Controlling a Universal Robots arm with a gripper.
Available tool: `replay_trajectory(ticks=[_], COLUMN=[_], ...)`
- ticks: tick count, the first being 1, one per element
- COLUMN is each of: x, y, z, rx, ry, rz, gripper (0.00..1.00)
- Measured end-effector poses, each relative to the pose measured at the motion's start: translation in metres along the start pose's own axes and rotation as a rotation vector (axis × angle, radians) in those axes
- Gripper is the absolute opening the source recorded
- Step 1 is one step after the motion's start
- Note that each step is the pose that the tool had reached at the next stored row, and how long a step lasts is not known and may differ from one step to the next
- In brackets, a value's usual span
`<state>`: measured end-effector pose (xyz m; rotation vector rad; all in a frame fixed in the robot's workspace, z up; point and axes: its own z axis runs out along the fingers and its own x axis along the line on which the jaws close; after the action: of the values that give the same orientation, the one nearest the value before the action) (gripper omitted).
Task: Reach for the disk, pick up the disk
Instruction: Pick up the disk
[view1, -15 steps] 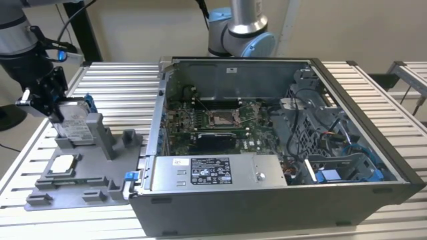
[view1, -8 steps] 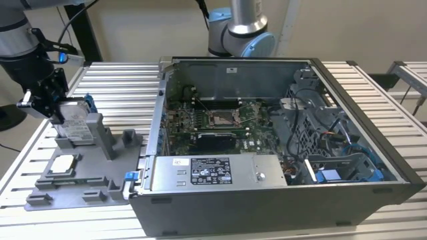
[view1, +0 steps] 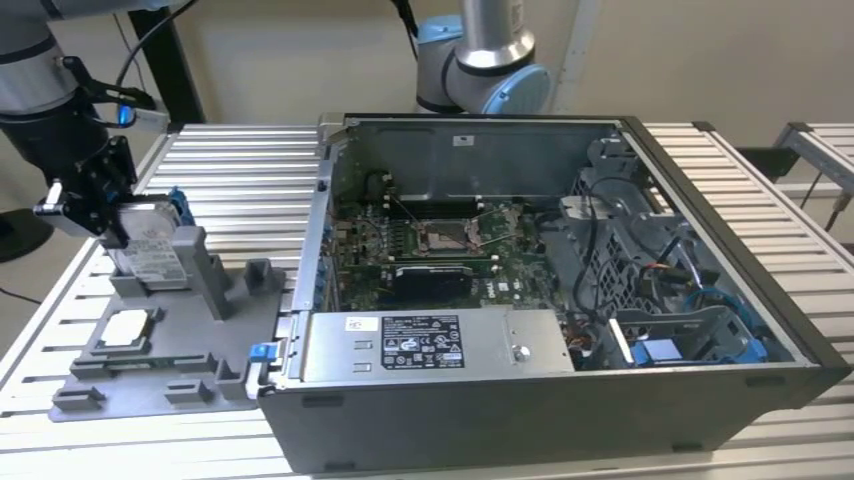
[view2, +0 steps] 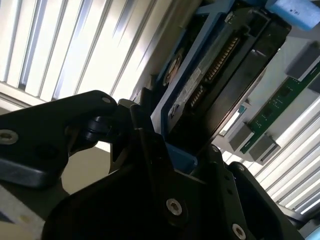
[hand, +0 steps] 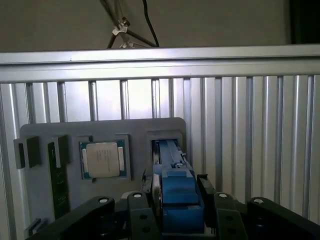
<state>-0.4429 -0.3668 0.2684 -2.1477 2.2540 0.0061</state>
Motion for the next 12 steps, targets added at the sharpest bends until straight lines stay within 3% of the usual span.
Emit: replay_trajectory(ticks=[1,2,12], x=[0.0000,0.0000,0.0000], y=[0.0000,0.0000,0.0004], z=[0.0000,0.0001,0.0000], rx=[0.0001,0.0001,0.0001], ry=[0.0000,-0.0002,0.0000], rz=[0.000,0.000,0.000], gripper=[1.00,0.00,0.00])
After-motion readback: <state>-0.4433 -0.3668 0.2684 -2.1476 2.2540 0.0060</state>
